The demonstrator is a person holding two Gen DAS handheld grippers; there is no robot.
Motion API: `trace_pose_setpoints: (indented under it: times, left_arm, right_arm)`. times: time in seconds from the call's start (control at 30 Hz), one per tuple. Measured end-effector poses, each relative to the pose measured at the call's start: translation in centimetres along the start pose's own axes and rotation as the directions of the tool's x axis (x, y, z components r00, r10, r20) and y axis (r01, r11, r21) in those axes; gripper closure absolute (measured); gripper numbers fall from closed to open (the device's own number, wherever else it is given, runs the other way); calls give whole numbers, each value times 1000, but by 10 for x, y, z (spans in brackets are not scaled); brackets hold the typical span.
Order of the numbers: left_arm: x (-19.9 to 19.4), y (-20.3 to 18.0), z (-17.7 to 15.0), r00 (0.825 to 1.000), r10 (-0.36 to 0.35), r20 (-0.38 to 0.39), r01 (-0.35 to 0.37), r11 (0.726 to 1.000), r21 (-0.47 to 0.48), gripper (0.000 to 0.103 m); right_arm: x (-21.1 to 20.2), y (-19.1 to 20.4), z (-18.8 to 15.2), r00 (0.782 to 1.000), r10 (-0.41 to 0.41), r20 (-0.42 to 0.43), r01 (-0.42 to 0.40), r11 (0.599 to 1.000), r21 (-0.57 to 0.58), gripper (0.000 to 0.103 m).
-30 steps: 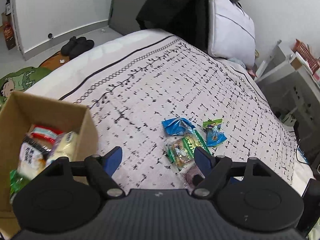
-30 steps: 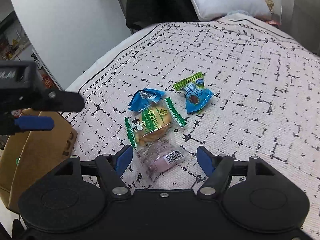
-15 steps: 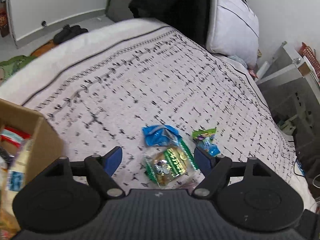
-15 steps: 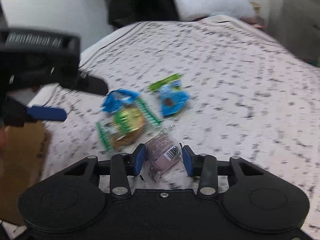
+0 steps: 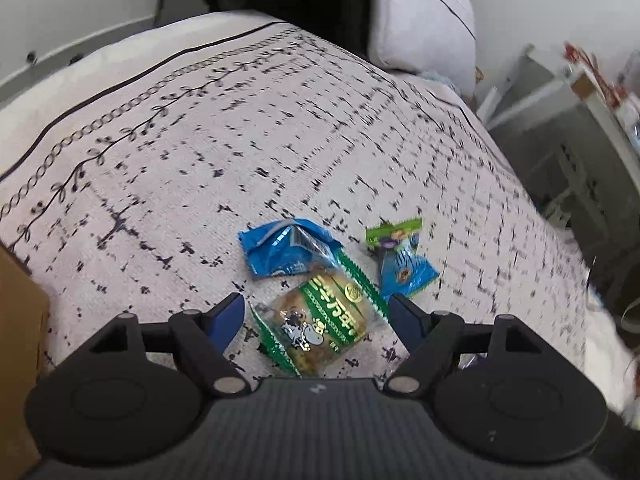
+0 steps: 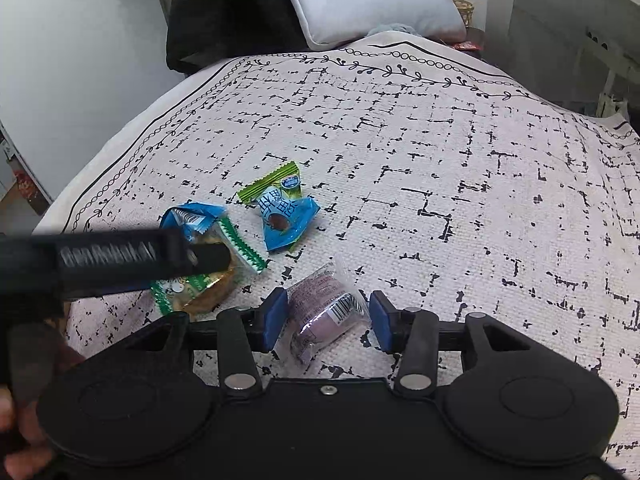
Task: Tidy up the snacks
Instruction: 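Grasp the pink clear packet with the right tool while the left tool grasps the green-and-yellow packet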
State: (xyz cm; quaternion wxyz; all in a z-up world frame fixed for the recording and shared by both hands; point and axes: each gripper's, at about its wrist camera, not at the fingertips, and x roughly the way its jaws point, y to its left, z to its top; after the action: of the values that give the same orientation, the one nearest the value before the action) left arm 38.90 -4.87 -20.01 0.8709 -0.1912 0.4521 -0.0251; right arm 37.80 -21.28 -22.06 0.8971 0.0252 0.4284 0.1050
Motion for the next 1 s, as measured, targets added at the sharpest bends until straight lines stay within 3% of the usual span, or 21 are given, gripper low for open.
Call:
trace_pose_setpoints:
  times: [0.17, 0.4, 0.63, 0.77, 1.0]
  left_arm:
    - [10, -13, -10, 1000, 7, -16, -5, 992, 124, 25]
    - [11, -21, -15, 999, 33, 2, -33, 973, 229, 25]
    - [18, -27, -15, 997, 73, 24, -77, 939, 336, 25]
    - [25, -33, -12, 996, 76, 46, -88, 922, 378, 25]
    - [28, -33, -14, 996, 85, 29, -89, 927, 364, 28]
  right_arm:
    - [-2, -1, -1, 1000, -13, -5, 13, 1000, -23, 56]
    - [-10, -6, -6, 998, -69, -5, 68, 996, -56, 49]
    - [-18, -12, -12, 995, -103, -11, 102, 993, -53, 34]
    - [-17, -18, -13, 995, -95, -18, 95, 995, -34, 34]
    - [-18, -24, -9, 999, -38, -1, 38, 999, 16, 39]
